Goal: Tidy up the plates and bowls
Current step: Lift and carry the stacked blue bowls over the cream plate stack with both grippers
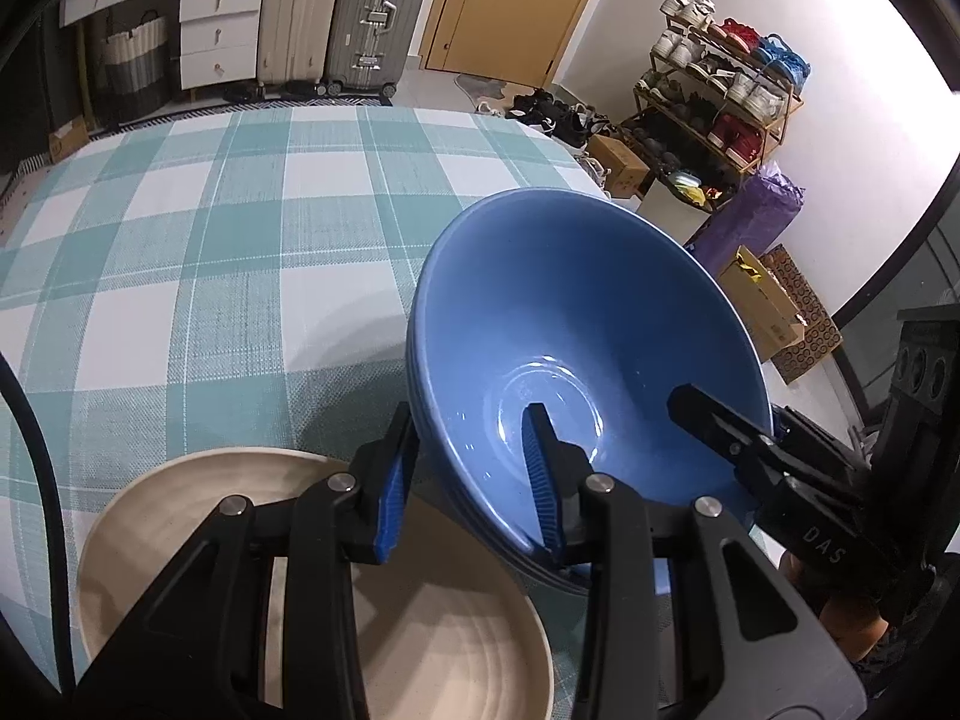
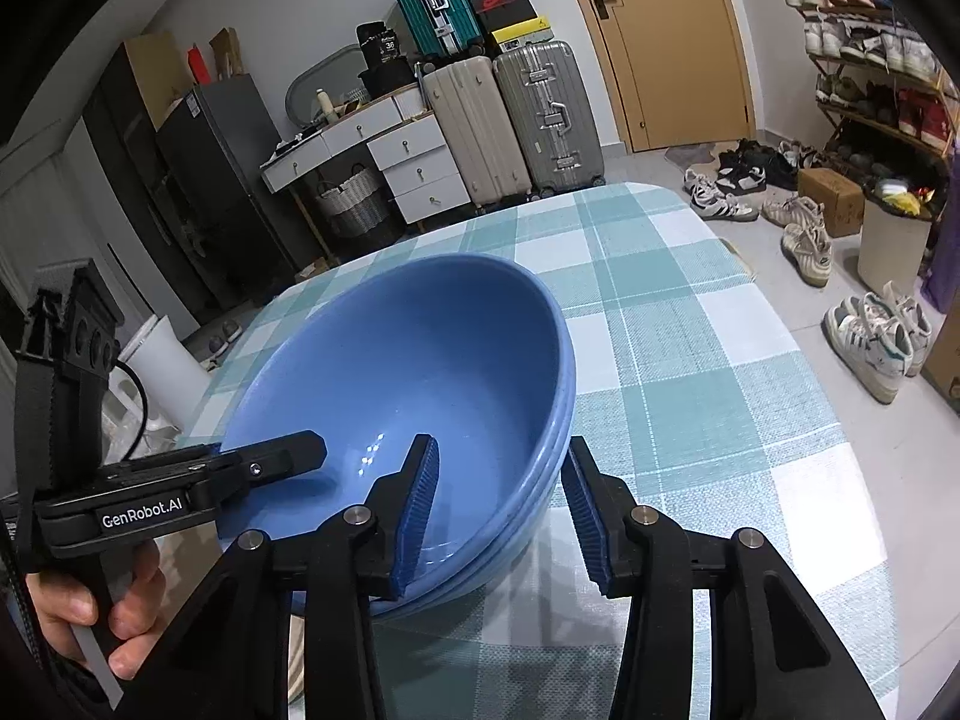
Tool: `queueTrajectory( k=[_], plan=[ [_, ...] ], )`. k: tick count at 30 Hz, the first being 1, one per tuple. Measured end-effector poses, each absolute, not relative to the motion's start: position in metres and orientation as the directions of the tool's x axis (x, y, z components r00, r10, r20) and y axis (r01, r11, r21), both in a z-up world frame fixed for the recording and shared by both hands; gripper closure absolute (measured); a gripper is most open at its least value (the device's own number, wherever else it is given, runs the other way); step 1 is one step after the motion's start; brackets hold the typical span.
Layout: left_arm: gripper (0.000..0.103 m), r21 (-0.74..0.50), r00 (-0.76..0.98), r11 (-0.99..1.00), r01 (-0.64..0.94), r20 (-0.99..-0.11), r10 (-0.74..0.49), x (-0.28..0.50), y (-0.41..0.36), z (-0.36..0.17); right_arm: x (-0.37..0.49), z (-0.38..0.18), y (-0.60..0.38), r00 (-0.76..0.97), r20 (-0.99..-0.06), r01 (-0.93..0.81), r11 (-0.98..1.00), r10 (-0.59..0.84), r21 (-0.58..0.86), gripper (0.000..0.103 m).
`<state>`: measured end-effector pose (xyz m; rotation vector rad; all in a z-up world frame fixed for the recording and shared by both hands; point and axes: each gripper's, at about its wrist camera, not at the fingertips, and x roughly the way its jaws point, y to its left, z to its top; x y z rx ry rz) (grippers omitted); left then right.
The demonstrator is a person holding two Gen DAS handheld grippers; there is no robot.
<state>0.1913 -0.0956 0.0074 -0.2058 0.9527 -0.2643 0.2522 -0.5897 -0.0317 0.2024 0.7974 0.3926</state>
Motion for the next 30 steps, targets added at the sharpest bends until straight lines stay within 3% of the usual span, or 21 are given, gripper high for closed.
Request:
queueTrajectory(
  k=[30],
  plan=[
    [0.071,-0.265,0.599,0.950,0.162,-0.739,-0.309,0.163,-0.099,0.040,0.234,-0.007,-0.595,0.674,-0.628,-0.266,0.921,0.390,0.286,0.059]
  ],
)
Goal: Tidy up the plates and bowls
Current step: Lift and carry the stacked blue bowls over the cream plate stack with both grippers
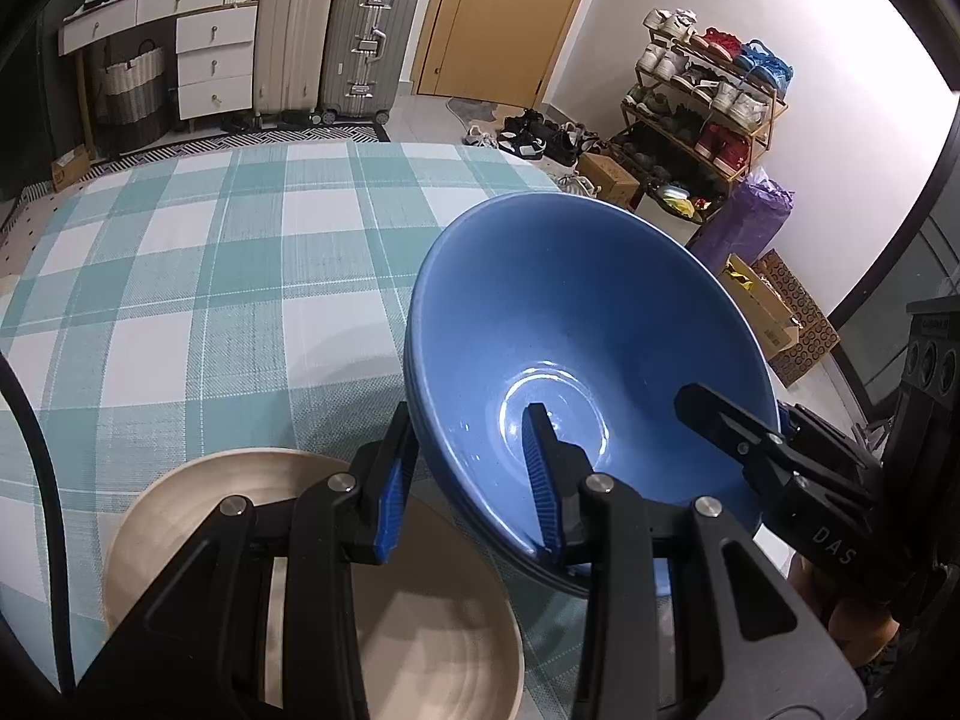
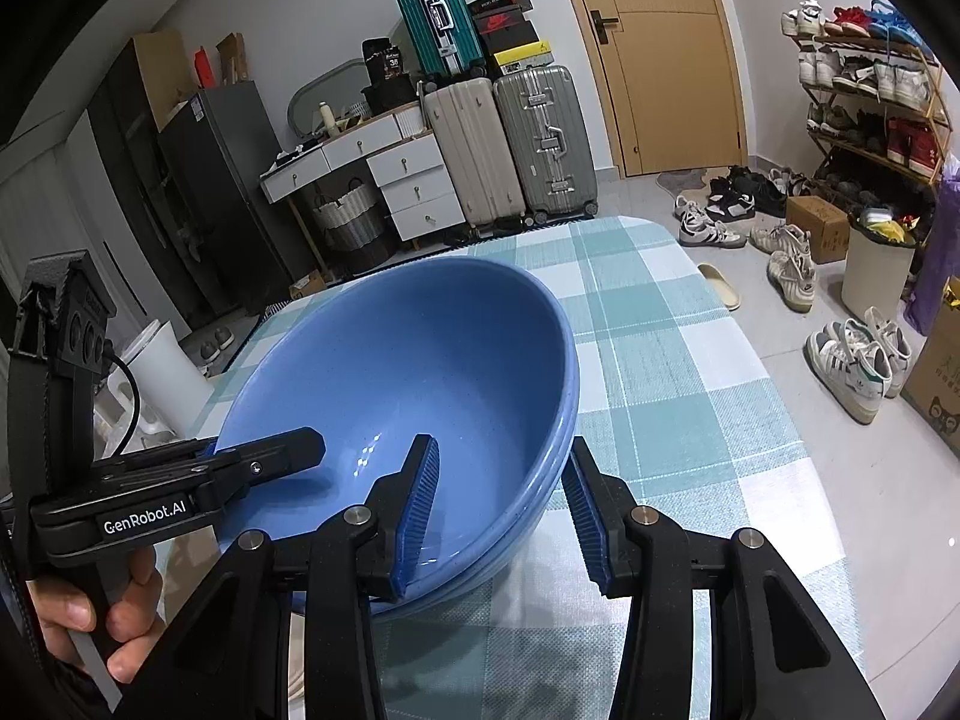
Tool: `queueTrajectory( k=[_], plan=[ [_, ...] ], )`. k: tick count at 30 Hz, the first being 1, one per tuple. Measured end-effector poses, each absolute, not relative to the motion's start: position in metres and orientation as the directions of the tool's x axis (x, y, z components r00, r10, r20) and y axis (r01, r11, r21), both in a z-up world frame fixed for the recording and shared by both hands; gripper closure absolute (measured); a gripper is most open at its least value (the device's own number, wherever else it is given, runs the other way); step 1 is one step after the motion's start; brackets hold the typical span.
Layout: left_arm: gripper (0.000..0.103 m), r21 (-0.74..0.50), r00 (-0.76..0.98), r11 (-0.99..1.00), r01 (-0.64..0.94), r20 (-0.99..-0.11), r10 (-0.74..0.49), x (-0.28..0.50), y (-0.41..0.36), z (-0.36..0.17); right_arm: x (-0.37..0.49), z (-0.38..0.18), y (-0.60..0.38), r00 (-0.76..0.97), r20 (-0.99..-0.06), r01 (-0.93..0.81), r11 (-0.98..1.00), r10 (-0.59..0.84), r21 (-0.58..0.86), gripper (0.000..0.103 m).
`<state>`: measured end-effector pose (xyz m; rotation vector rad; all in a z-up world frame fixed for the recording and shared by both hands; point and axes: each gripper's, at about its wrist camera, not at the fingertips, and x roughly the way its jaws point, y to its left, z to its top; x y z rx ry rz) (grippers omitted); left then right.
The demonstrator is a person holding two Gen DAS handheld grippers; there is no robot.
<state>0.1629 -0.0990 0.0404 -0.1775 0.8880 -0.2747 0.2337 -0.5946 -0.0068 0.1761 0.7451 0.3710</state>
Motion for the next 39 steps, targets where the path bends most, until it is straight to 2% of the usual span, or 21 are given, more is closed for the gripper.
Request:
queueTrajectory(
  k=[39],
  plan=[
    [0.071,-0.252,0.651,0.953,0.169,-0.697,-0.300,0.113,-0.091,0.079,0.200,0.024,-0.586,0.713,-0.586,-0.291,0.923,0.385,0.252,0.059]
  ],
)
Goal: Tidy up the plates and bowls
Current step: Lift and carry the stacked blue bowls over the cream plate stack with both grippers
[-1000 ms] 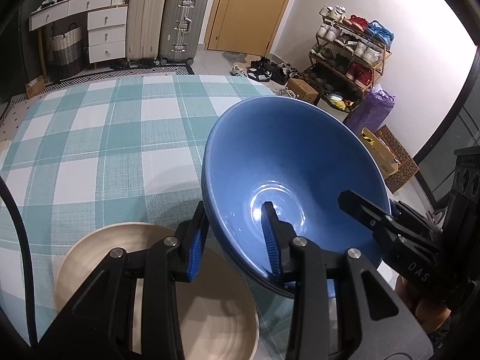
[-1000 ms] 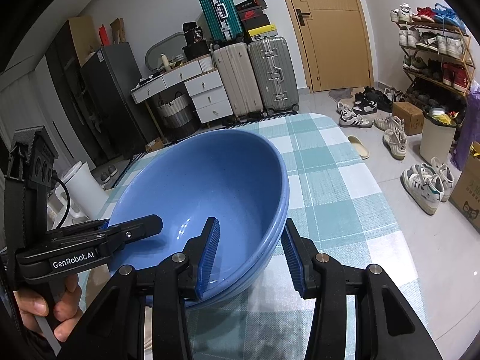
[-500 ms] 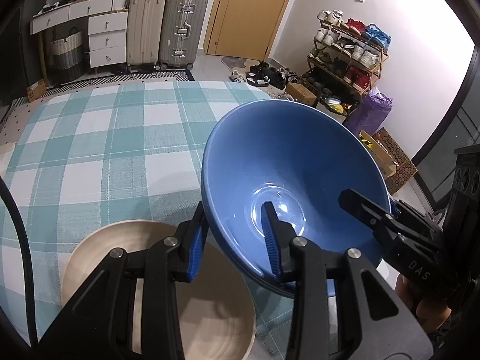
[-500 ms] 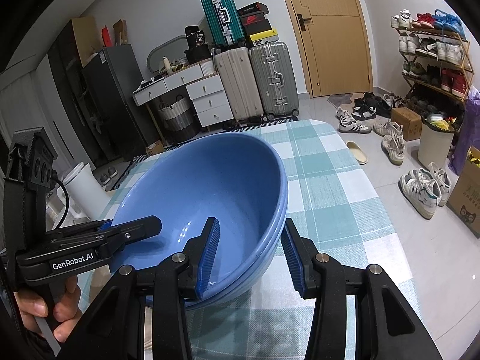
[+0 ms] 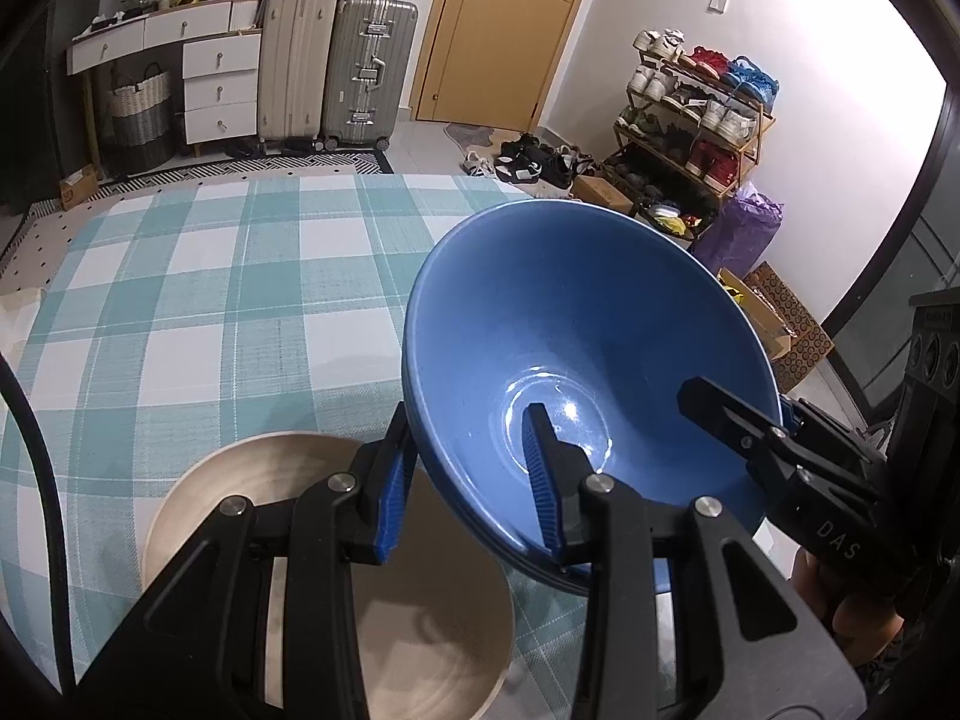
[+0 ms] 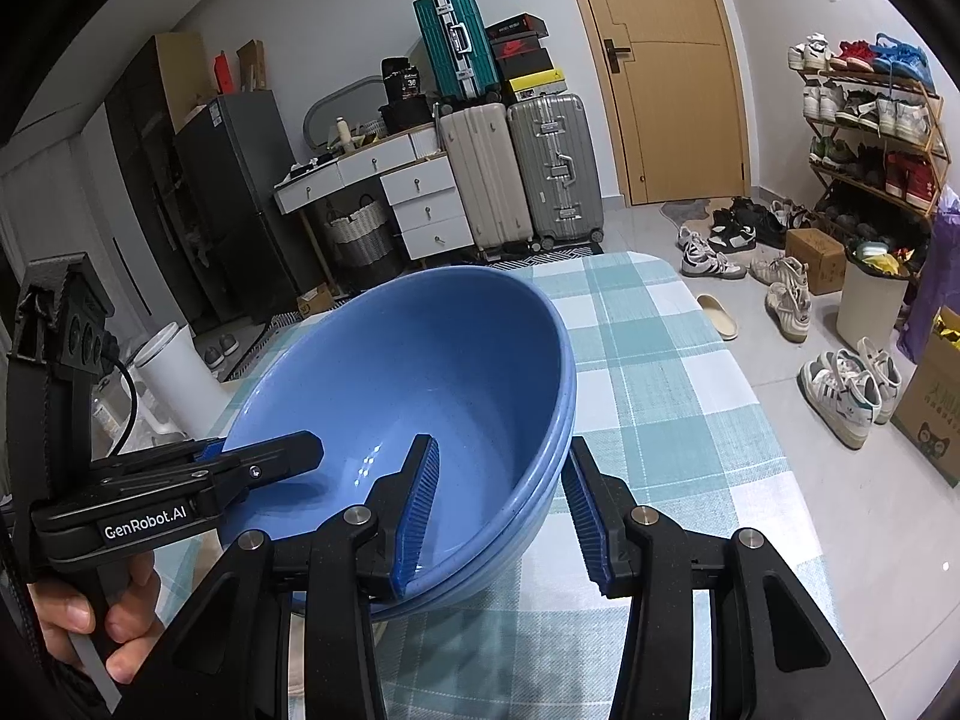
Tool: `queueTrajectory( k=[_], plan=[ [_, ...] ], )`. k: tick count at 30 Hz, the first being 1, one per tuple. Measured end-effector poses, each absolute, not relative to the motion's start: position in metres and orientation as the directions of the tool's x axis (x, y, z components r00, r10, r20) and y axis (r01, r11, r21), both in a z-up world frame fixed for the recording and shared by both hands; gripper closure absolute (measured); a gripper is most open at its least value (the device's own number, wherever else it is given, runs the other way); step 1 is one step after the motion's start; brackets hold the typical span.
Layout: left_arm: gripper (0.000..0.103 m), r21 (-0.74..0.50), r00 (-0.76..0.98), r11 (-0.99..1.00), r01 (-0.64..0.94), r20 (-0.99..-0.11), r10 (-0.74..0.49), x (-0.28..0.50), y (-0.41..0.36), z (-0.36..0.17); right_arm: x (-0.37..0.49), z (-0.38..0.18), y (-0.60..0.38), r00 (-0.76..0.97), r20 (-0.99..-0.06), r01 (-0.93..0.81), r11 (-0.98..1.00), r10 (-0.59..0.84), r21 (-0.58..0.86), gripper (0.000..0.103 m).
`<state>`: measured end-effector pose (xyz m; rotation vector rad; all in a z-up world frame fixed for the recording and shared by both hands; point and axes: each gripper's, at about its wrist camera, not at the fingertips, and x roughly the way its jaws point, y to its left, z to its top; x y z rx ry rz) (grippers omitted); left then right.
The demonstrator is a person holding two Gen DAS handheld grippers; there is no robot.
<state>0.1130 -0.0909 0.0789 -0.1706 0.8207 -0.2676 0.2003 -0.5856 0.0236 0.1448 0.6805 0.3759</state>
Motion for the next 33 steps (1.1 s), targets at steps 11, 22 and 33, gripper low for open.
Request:
queueTrajectory(
  k=[11,22,33],
  plan=[
    [0.071,-0.249,0.666,0.955,0.160,-0.687,-0.290,0.097,-0.086,0.091,0.190,0.031,-0.578,0.718,-0.576,-0.306,0.920,0.391,0.244,0.059],
    [0.071,-0.246,0.686,0.959,0.139,-0.674,-0.272,0.071,-0.074,0.099,0.176,0.038,-0.564,0.719,-0.565,-0.330,0.914,0.404,0.234,0.059],
    [0.071,-0.245,0.703,0.965,0.096,-0.669,-0.240,0.043,-0.049,0.103,0.167,0.037,-0.541,0.702,-0.566,-0.372,0.900,0.433,0.227,0.059]
  ],
)
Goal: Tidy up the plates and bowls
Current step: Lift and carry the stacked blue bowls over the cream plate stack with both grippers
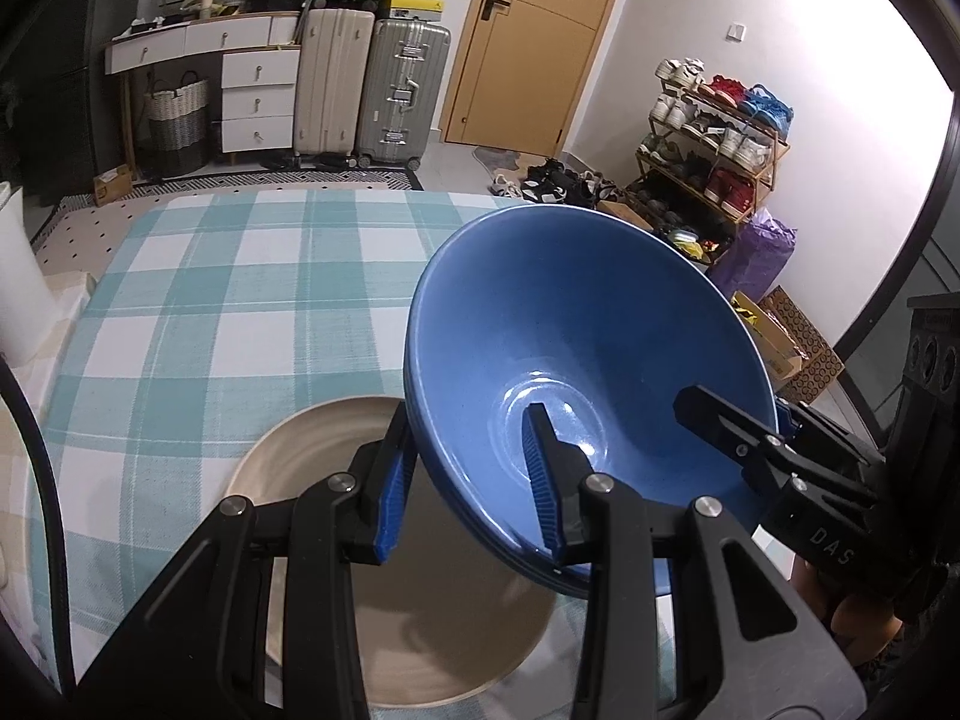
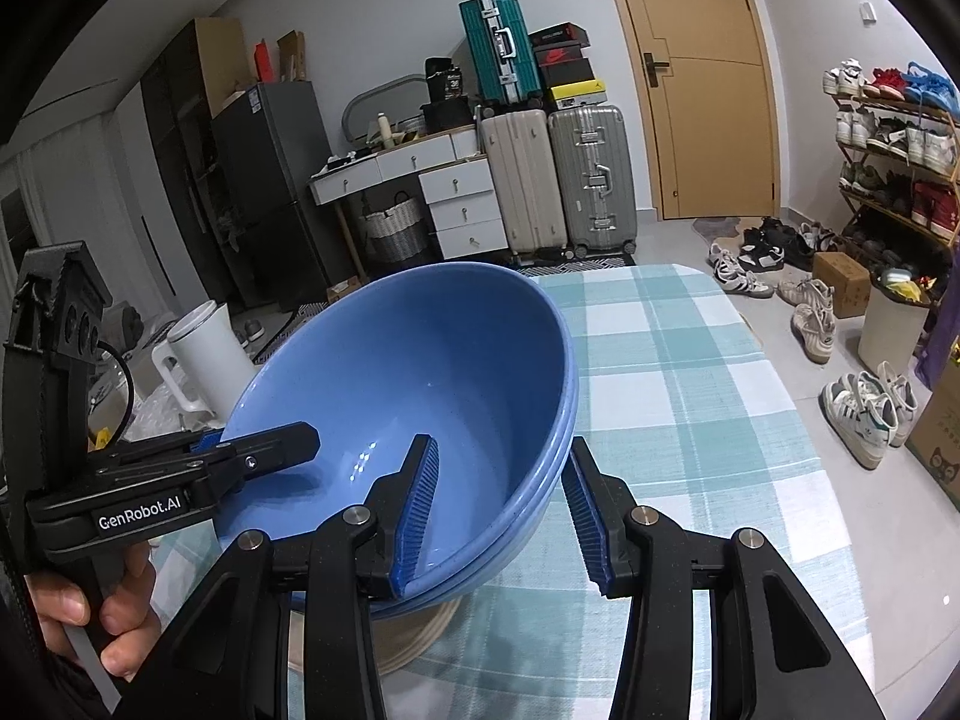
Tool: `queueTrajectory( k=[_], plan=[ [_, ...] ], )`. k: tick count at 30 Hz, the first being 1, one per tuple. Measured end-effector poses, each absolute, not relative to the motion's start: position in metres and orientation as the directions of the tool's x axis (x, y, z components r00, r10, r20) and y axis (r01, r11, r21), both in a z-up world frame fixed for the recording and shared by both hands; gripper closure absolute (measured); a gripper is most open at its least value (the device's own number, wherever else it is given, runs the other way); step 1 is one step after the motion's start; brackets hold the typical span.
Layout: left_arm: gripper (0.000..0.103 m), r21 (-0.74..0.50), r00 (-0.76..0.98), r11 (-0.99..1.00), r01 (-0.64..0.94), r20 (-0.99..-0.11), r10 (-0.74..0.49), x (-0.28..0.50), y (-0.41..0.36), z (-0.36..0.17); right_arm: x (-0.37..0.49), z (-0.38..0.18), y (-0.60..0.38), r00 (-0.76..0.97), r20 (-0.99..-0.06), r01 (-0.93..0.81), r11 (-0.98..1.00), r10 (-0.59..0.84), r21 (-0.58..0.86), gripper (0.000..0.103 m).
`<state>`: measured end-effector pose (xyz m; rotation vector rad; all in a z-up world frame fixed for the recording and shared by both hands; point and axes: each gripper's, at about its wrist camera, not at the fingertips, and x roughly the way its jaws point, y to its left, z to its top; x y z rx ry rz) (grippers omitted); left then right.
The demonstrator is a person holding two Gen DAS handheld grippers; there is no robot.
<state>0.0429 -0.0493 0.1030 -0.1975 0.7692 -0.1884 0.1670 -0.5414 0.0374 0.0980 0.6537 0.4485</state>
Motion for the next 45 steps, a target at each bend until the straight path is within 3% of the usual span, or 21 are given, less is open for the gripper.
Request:
queueTrajectory(
  k=[16,45],
  plan=[
    [0.071,-0.210,0.704,0.977,-0.025,-0.698,-0.132,0.017,0.007,0.084,0.163,0.020,-0.481,0.631,-0.592,-0.459,0.857,0.501,0.235,0.059],
    [0.071,-0.197,0.682,0.978,-0.066,-0.725,-0.100,0.037,0.030,0.046,0.184,-0.011,-0.451,0.578,-0.637,-0.476,0.844,0.510,0.245,0.059]
  ],
)
